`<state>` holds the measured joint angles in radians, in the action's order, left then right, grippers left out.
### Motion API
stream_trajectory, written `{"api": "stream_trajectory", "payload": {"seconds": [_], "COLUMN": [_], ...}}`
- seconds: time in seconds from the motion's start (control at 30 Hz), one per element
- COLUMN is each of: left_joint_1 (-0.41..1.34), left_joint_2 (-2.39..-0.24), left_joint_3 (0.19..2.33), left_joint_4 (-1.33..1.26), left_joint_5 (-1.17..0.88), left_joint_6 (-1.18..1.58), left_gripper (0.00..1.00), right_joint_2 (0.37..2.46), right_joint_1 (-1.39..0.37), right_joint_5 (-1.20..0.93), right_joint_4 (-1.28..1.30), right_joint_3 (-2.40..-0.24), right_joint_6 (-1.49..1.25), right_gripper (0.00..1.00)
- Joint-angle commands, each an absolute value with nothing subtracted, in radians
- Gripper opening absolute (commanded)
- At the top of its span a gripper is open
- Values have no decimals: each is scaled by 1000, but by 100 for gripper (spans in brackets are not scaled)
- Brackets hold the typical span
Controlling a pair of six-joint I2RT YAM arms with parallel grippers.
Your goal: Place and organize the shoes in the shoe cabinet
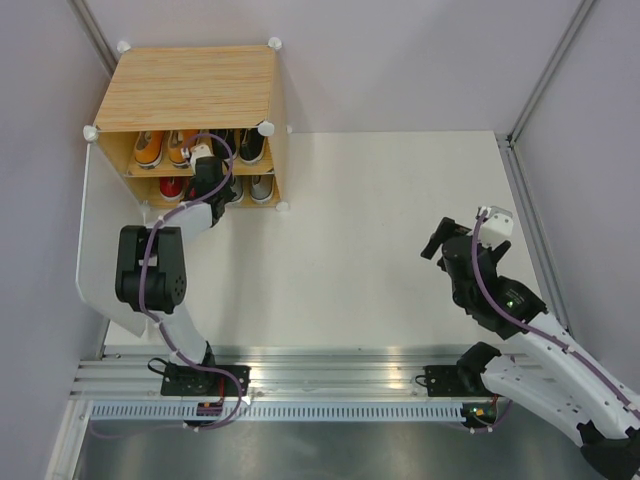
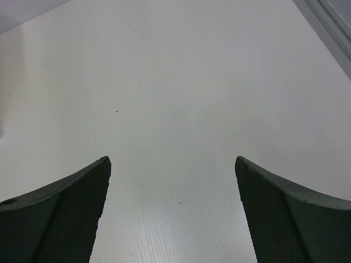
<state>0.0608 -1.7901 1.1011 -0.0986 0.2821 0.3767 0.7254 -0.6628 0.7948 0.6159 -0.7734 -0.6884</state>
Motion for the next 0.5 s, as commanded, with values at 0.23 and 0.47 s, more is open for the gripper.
{"api": "stream_trajectory", "payload": {"seconds": [0.23, 0.47], "left_joint_1": [49, 48], "left_joint_2": [-1888, -1801], "left_joint_3": [1255, 1201], "left_joint_4": [-115, -48], "left_joint_5": [230, 235], "left_joint_6": [357, 437], "left_gripper": [27, 33], "right_joint_2": [752, 755], "right_joint_1": [-660, -660], "right_joint_5": [845, 856], "right_joint_4": [586, 597], "right_joint_3": [-804, -838], "right_joint_6": [-703, -666], "right_gripper": [98, 98]}}
